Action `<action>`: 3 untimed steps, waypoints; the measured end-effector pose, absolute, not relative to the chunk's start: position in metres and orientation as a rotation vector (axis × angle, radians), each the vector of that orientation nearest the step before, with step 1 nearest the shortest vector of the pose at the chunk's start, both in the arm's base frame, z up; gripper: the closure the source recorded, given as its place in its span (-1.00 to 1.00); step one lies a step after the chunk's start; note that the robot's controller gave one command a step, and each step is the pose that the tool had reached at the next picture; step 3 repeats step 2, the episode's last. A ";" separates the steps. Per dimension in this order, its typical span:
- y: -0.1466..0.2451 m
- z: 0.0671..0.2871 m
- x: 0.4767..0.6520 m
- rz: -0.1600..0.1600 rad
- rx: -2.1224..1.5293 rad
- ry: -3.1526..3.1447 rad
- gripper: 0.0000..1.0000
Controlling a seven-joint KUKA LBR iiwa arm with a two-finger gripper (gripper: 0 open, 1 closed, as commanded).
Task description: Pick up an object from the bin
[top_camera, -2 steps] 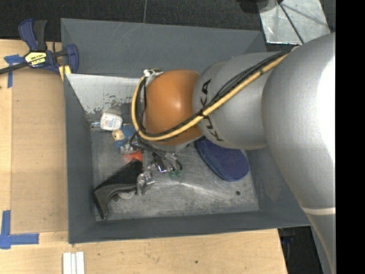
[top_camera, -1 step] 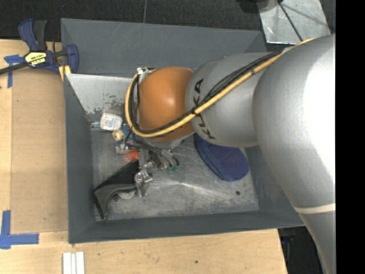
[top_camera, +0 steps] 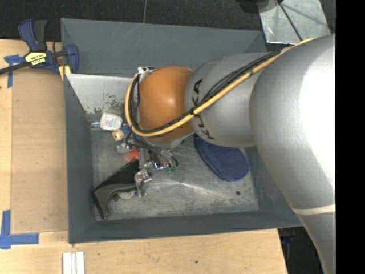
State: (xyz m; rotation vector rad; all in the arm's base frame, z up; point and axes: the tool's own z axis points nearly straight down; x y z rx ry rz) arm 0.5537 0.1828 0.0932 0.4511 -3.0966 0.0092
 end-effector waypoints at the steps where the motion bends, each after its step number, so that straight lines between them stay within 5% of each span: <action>1: 0.182 0.094 0.551 0.015 0.448 -3.081 1.00; 2: 0.180 0.157 0.552 0.002 0.450 -3.112 1.00; 3: 0.180 0.157 0.552 0.002 0.450 -3.112 1.00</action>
Offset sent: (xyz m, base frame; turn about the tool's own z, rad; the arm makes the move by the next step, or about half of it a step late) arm 0.0000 0.0000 0.0000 0.0000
